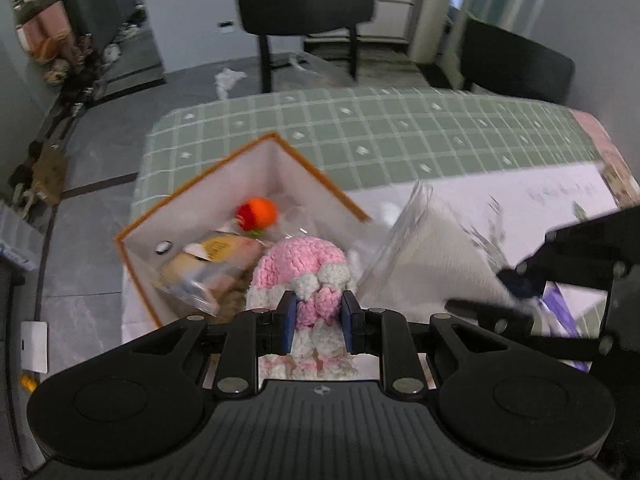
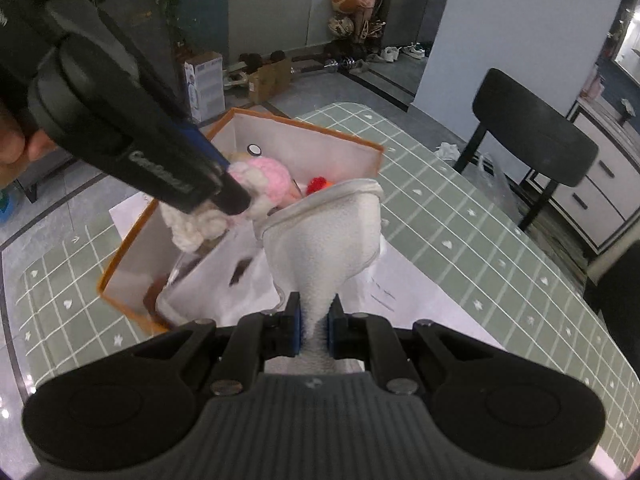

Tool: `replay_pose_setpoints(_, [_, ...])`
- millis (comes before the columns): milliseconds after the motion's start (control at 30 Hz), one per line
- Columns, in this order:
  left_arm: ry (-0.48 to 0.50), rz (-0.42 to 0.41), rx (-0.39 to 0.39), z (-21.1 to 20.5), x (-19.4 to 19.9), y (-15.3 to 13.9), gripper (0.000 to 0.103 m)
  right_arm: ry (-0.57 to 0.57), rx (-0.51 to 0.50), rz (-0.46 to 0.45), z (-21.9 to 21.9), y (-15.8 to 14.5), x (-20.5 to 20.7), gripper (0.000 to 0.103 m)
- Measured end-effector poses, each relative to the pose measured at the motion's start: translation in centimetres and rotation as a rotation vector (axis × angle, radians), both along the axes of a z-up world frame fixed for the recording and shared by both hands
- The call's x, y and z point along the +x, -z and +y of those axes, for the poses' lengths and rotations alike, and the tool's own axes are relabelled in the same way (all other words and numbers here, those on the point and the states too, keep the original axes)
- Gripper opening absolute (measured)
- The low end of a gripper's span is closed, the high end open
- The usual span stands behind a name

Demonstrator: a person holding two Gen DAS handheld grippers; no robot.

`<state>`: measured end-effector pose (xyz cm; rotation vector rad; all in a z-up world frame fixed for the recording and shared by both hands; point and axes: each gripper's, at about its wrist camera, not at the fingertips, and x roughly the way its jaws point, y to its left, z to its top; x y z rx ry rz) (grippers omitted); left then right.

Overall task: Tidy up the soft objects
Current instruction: 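Carry the knitted ball and cream pouch over the orange box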

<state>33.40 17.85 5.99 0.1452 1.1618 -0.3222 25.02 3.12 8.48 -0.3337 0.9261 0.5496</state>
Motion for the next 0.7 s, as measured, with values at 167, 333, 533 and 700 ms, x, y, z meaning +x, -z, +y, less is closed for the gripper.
replay_pose_setpoints(167, [-0.031,0.011,0.011,1.4,1.6,1.7,0.026,-0.008,-0.010,0.011,2.3,1.8,2.3,0.010])
replay_pose_setpoints(333, [-0.076,0.012,0.005,3.0,3.3,2.6,0.026,-0.002,-0.014,0.014,3.8,3.1,4.4,0.010])
replay_pose_setpoints(533, [-0.093,0.025,0.016,4.3,4.5,3.6,0.026,-0.016,-0.010,0.017,5.5,4.2,6.3,0.010])
replay_pose_setpoints(700, [-0.119,0.027,0.004,5.5,5.6,4.8,0.026,-0.015,-0.009,0.017,6.9,5.0,7.8,0.010])
